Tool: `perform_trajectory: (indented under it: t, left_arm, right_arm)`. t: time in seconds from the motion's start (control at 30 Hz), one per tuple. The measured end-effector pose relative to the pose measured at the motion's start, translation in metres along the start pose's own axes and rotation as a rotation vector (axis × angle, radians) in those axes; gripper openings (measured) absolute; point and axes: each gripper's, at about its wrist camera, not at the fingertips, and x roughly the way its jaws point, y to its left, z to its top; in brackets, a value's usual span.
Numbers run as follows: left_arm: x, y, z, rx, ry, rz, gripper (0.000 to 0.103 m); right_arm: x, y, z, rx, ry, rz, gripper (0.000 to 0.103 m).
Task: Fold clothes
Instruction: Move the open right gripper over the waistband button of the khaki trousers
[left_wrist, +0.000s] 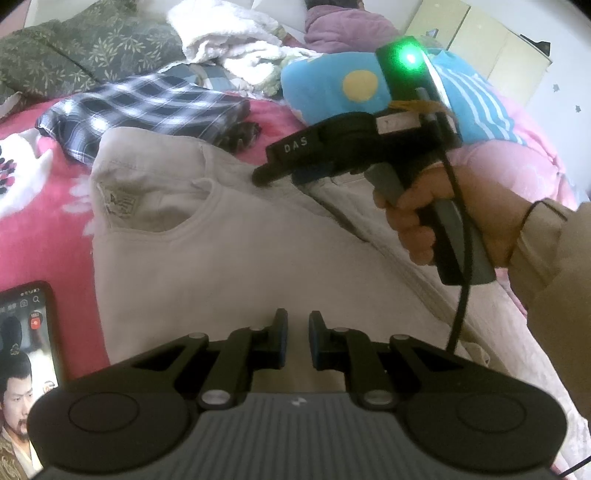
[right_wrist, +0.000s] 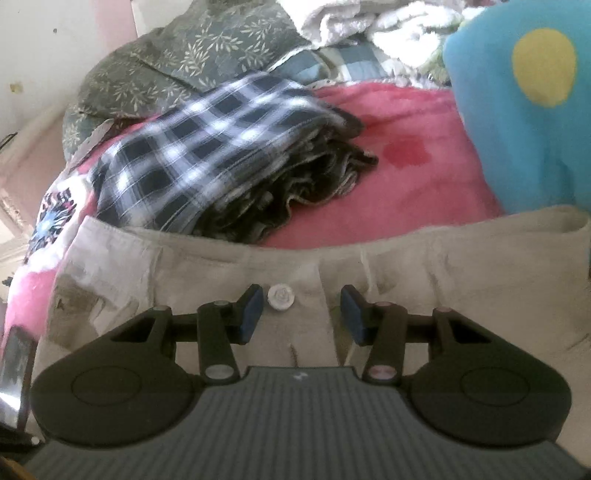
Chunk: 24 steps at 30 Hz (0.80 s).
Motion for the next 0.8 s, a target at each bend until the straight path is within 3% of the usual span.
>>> perform_trajectory:
  t: [0.13, 0.3, 0.47, 0.57, 0.67, 0.8]
  left_arm:
    - [0.0, 0.002, 0.001, -0.009, 0.005, -0.005, 0.012]
    - [0.0, 0.003, 0.0, -0.011, 0.007, -0.006, 0.012]
    - [-0.001, 0.002, 0.0, -0.013, 0.008, -0.006, 0.012]
    - [-0.002, 0.002, -0.001, -0.013, 0.007, -0.004, 0.012]
    - [-0.003, 0.001, -0.001, -0.012, 0.007, -0.002, 0.012]
    - [-0.003, 0.001, -0.001, -0.009, 0.005, 0.001, 0.012]
  right_arm:
    - [0.004, 0.003, 0.006, -0.01, 0.017, -0.029, 0.057]
    - [0.002, 0.011, 0.009, -0.047, -0.012, -0.036, 0.053]
    - [-0.022, 0.014, 0.005, 0.0, -0.104, 0.079, 0.052]
    - [-0.021, 0.013, -0.005, 0.01, -0.049, 0.102, 0.052]
    - [-0.017, 0.005, -0.016, 0.039, 0.008, 0.056, 0.053]
    - [-0.02, -0.007, -0.021, 0.075, -0.015, 0.025, 0.053]
